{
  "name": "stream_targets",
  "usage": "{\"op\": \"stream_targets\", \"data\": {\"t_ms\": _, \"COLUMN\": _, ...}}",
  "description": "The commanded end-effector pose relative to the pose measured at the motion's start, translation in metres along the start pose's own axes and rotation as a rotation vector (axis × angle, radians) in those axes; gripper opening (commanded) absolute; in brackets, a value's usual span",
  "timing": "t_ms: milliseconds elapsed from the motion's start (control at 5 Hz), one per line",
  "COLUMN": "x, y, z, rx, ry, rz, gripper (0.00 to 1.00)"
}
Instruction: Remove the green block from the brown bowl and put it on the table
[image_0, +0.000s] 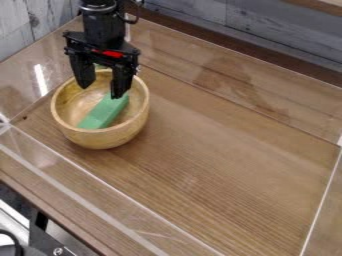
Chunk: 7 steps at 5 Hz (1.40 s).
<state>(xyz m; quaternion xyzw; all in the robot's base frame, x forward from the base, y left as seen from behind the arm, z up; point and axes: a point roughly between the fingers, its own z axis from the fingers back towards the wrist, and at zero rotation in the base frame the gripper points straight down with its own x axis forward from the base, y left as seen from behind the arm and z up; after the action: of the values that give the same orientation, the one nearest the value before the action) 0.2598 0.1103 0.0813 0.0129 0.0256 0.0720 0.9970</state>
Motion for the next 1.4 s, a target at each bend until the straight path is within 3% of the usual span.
{"op": "stream_targets", "data": {"t_ms": 0, "x": 0.011, "y": 0.008, "z": 0.004, "rx": 0.022, "ry": -0.037, "rz": -0.003, "gripper": 1.0}}
{"op": "stream_targets", "data": {"t_ms": 200, "x": 0.017, "y": 0.014, "z": -0.004, "rx": 0.026, "ry": -0.034, "rz": -0.01, "gripper": 1.0}}
{"op": "stream_targets", "data": {"t_ms": 400, "x": 0.013, "y": 0.02, "z": -0.001, "rx": 0.024, "ry": -0.028, "rz": 0.029, "gripper": 0.0}}
{"op": "stream_targets", "data": {"t_ms": 600, "x": 0.007, "y": 0.026, "z": 0.007, "rx": 0.014, "ry": -0.024, "rz": 0.067, "gripper": 1.0}}
{"op": "stream_targets", "data": {"t_ms": 1200, "x": 0.013, "y": 0.013, "z": 0.016, "rx": 0.013, "ry": -0.016, "rz": 0.039, "gripper": 1.0}}
